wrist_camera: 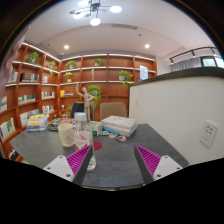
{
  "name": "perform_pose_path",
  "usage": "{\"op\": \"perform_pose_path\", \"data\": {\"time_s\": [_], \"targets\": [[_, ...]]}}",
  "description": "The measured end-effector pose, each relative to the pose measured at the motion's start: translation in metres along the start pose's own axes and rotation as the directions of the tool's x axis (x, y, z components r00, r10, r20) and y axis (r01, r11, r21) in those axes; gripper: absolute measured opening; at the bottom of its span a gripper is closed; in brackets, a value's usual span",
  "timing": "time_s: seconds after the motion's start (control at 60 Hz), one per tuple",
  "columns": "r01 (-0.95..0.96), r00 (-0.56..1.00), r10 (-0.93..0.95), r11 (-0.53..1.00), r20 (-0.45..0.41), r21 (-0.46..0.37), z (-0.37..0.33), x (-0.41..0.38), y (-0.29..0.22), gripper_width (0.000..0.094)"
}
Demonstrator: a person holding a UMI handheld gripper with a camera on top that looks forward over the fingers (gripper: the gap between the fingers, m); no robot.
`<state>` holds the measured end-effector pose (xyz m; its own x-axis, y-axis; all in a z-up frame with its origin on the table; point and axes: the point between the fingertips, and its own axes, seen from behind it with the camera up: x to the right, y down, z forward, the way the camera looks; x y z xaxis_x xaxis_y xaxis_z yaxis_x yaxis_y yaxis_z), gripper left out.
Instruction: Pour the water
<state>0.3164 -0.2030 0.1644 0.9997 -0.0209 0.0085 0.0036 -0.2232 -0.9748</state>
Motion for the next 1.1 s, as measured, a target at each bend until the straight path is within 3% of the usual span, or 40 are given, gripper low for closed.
{"op": "perform_pose_path", "data": {"time_s": [0.3, 0.55, 0.683, 0.8, 0.917, 1.017, 1.1], "targets": [[0.013, 0.996, -0.013, 1.000, 0.083, 0.003, 0.058, -0.054, 0.006, 0.0885], [0.028, 0.999, -0.029, 0.998, 0.024, 0.055, 0.128, -0.062, 0.006, 0.0866], [0.013, 1.000, -0.013, 0.994, 0.000, 0.107, 0.150, -0.075, 0.010, 0.0764], [-0.025, 0.999, 0.028, 0.990, -0.017, 0.141, 0.149, -0.115, 0.021, 0.0542], [-0.025, 1.000, 0.027, 0.985, -0.011, 0.170, 0.150, -0.119, 0.021, 0.0484], [-0.024, 1.000, 0.026, 0.982, -0.011, 0.185, 0.147, -0.111, 0.014, 0.0381], [-0.015, 1.000, 0.018, 0.984, -0.018, 0.176, 0.150, -0.113, 0.016, 0.0382]]}}
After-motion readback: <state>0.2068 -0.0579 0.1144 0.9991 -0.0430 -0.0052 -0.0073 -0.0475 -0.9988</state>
